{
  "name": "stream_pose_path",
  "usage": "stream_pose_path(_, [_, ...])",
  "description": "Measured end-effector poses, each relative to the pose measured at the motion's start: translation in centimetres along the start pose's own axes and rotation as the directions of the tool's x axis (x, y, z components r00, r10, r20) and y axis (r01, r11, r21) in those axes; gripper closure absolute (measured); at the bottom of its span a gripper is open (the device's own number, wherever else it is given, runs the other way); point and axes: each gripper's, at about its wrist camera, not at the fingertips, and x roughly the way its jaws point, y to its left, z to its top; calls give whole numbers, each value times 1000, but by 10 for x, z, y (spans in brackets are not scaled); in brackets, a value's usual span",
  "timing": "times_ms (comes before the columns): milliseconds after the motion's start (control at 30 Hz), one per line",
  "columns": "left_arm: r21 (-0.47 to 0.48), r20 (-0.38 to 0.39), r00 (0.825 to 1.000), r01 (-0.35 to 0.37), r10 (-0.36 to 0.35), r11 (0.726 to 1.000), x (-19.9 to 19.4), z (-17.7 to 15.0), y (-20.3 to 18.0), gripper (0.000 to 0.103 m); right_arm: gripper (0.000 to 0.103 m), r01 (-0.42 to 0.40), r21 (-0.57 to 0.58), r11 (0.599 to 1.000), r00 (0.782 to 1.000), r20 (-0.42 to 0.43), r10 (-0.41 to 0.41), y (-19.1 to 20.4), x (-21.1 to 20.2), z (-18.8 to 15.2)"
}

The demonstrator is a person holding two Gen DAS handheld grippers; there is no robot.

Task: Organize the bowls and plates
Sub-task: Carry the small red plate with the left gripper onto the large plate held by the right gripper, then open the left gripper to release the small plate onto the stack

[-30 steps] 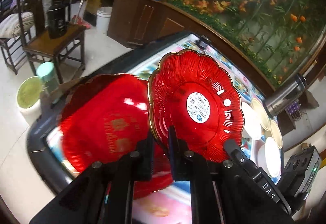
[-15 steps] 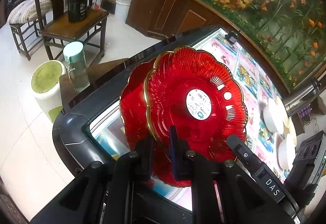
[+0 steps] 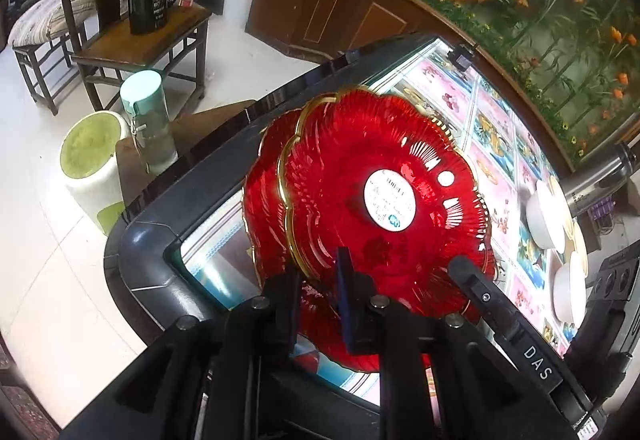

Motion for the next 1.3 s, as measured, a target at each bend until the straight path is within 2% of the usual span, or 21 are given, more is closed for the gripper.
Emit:
stream_pose_path(200, [40,26,997,-69,68,997,-6,1,-1,84,87,41,-38,998,999,17,-41,4,-3,0])
stream_pose_path(567, [43,40,996,-82,80,996,-9,-2,-2,84,84,106,-117,988,994,36,-102,11,-9,-2])
stream_pose_path(733, [42,40,995,-89,87,995,-9,-1,-3,84,84,89,-86,992,995,42,-86,2,-16,2])
stream_pose_path(933, [62,75,990,-121,117,991,-13,-4,-11,75,84,71,-67,995,990,127,-62,-7,-36,6])
stream_pose_path(1033, [78,133,979,-168,156,983,-19,-6,-18,58,84,66,-61,996,984,172,-54,-16,-44,6])
stream_pose_path(1100, [97,198,961,-217,195,971,-26,-9,-27,42,84,78,-66,995,977,201,-63,-22,-48,6])
stream_pose_path(1233, [159,305,924,-288,230,944,-36,-16,-50,35,84,121,-80,989,963,252,-97,-38,-57,3])
stream_pose_path(1300, [184,339,913,-303,229,935,-39,-18,-61,31,84,133,-73,988,958,266,-110,-49,-61,1])
